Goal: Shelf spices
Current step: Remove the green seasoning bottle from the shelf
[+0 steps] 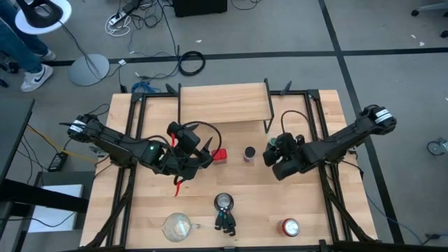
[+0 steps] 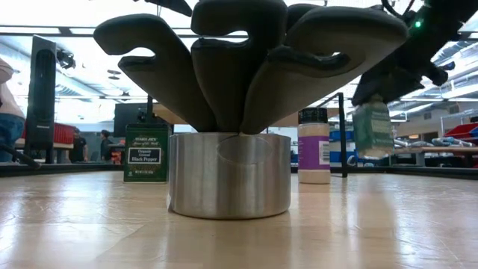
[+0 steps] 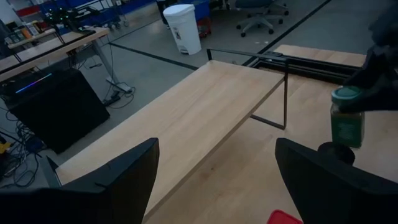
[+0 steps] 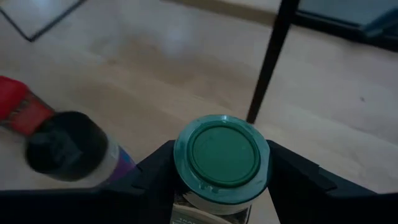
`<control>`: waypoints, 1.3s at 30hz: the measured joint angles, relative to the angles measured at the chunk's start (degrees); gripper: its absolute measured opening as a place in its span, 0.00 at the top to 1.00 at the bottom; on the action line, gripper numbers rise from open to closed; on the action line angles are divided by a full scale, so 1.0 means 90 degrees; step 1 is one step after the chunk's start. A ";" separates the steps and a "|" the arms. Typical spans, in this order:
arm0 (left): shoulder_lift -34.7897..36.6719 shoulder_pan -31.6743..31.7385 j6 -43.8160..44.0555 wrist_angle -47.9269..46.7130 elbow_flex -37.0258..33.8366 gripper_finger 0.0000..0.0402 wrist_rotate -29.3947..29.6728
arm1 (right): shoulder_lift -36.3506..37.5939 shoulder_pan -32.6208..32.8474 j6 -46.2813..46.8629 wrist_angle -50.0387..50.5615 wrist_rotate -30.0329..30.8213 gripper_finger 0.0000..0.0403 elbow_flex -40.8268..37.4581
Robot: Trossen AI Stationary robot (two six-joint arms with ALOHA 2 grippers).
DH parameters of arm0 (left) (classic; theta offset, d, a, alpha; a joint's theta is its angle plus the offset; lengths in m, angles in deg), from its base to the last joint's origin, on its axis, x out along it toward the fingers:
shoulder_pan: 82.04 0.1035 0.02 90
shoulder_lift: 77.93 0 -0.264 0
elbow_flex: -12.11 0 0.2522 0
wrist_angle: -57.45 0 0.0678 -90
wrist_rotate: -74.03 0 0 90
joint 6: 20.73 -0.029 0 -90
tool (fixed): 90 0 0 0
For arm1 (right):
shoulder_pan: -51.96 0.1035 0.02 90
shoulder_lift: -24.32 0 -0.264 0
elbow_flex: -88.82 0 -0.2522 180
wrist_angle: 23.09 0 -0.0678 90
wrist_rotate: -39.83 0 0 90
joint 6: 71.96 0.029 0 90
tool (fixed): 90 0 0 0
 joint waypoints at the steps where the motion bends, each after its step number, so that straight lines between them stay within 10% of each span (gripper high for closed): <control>1: 0.0000 0.0000 -0.0004 -0.0002 0.0000 0.19 0.0000 | -0.0129 0.0040 0.0190 0.0051 -0.0004 0.49 0.0000; 20: 0.0000 0.0012 -0.0512 -0.0002 0.0000 0.19 0.0005 | -0.1421 0.0929 0.2789 0.0686 0.0396 0.49 0.0000; 30: 0.0000 0.0056 -0.0877 -0.0011 0.0000 0.19 0.0041 | -0.1414 0.0903 0.2777 0.0816 0.0234 0.17 0.0032; 39: 0.0000 0.0314 -0.1194 0.0008 0.0000 0.19 0.0053 | -0.1135 0.0871 0.2361 0.1209 0.0391 0.16 0.0454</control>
